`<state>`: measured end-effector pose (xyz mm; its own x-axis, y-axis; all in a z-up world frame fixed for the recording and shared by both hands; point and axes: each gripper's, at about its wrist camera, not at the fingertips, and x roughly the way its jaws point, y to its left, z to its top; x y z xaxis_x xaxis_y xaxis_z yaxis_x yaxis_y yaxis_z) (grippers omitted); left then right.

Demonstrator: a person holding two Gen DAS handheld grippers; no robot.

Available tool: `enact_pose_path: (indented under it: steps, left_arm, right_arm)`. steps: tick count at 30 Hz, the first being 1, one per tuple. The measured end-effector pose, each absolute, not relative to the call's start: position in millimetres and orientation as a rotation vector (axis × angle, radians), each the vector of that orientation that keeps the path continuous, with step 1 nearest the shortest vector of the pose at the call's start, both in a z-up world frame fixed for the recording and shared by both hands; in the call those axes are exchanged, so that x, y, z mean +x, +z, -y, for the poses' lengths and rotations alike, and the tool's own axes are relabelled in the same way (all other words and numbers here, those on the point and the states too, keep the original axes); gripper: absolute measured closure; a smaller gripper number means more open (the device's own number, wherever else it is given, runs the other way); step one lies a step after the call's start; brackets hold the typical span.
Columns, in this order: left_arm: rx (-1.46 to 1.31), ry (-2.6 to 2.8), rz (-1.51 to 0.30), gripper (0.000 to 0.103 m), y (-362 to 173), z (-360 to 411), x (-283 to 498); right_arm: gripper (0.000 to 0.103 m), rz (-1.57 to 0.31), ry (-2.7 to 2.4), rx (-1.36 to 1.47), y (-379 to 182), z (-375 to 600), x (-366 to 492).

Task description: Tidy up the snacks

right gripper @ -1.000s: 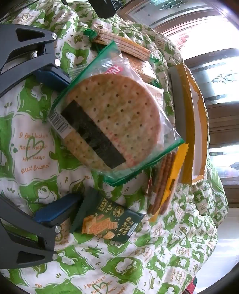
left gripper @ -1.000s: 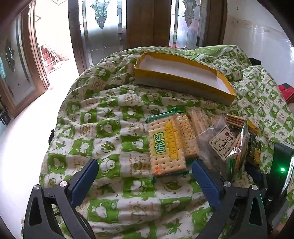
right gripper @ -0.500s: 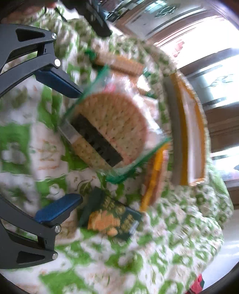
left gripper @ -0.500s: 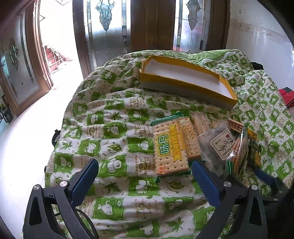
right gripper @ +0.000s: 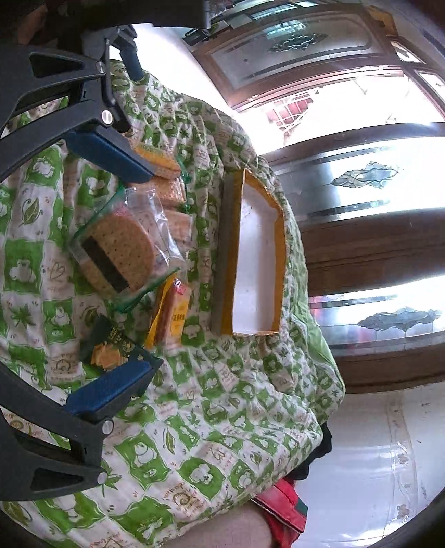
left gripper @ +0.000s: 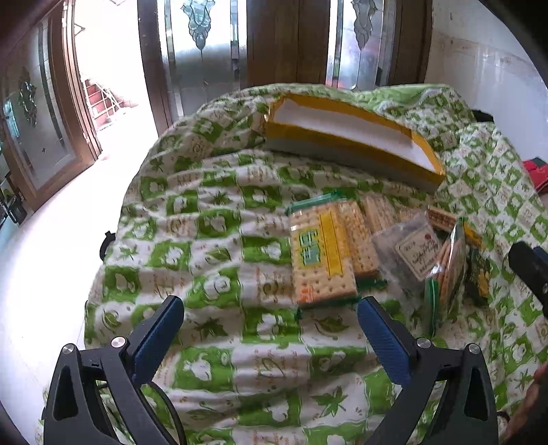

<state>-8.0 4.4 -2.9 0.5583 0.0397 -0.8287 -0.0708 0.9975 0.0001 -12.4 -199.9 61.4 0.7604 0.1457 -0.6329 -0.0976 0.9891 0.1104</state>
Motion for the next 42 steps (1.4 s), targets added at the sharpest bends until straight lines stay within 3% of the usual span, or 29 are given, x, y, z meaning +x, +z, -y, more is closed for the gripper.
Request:
enact_pose_path:
  steps: [8, 25, 38, 42]
  left_arm:
    - [-0.034, 0.047, -0.956, 0.001, 0.8, 1.1, -10.0]
    - [-0.045, 0.061, -0.887, 0.001, 6.0, -3.7, -10.5]
    - [-0.124, 0.002, -0.951, 0.001, -0.1, -8.3, 16.1]
    - [-0.169, -0.026, -0.976, 0.008, -3.7, -8.8, 27.9]
  right_arm:
    - [0.000, -0.788, 0.148, 0.060, 44.6, 196.0, -5.6]
    - [0.000, -0.792, 0.159, 0.010, 46.6, 187.6, -9.7]
    - [0.001, -0.877, 0.198, 0.090, 38.8, 193.3, 3.5]
    - [0.006, -0.913, 0.215, 0.136, 34.2, 193.6, 10.6]
